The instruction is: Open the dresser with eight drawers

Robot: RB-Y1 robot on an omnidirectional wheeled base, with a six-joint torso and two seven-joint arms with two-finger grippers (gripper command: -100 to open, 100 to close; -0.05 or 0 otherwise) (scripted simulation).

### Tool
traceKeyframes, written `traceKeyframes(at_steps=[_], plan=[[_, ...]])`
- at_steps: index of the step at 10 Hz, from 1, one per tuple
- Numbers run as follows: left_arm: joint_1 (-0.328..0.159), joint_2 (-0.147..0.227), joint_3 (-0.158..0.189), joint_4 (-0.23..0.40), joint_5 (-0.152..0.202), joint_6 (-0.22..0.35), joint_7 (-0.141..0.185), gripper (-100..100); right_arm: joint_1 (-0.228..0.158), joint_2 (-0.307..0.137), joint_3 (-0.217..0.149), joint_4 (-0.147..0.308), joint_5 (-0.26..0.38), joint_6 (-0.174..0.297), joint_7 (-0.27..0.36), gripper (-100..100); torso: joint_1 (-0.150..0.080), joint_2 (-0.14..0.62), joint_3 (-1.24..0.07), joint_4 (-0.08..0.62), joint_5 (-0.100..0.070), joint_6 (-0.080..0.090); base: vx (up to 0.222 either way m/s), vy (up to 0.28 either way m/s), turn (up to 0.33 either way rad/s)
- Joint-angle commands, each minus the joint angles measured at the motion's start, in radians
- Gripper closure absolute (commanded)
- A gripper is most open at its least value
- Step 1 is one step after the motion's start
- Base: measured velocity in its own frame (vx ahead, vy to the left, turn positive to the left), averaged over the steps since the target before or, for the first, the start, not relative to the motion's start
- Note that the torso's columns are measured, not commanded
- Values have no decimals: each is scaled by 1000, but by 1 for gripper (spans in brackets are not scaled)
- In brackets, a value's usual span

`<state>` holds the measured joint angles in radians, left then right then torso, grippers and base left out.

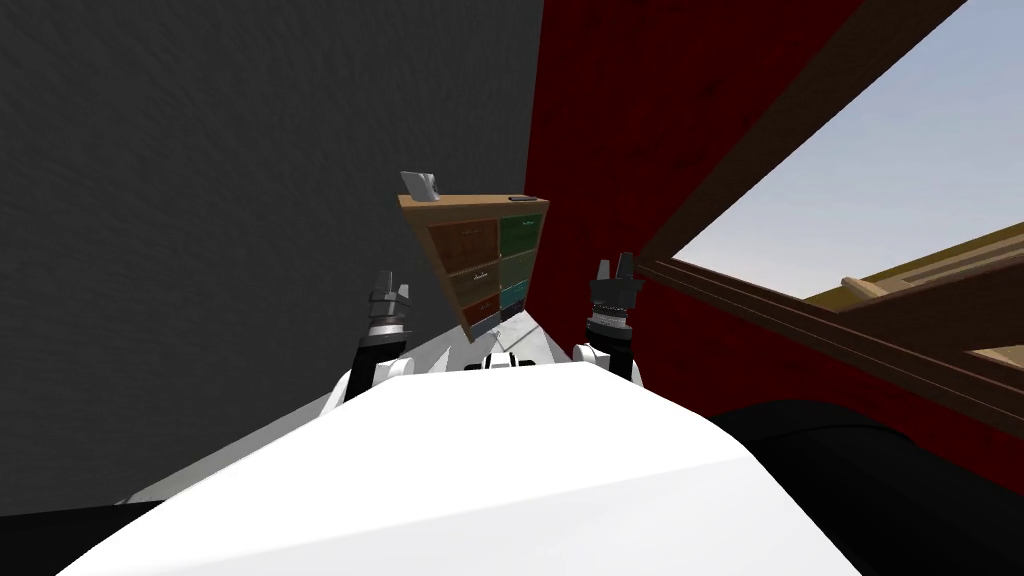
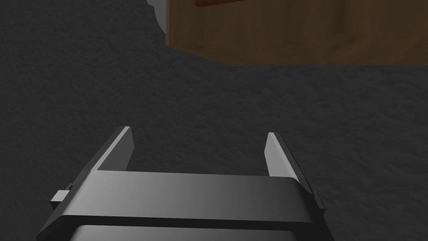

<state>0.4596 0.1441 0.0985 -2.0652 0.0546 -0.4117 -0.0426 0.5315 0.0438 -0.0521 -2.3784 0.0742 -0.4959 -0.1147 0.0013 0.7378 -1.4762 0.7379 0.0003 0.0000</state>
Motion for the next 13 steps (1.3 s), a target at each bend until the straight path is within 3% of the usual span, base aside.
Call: traceKeyframes(at_steps=[1,13], plan=[[-15,4,8,61,3,-17,-1,-100,0,0,0,0,0,0,0,0,0,1,1,0,0,0,90,-98,34],[-73,6,41,314,14,-87,-4,-100,0,0,0,0,0,0,0,0,0,1,1,0,0,0,81,-97,32]])
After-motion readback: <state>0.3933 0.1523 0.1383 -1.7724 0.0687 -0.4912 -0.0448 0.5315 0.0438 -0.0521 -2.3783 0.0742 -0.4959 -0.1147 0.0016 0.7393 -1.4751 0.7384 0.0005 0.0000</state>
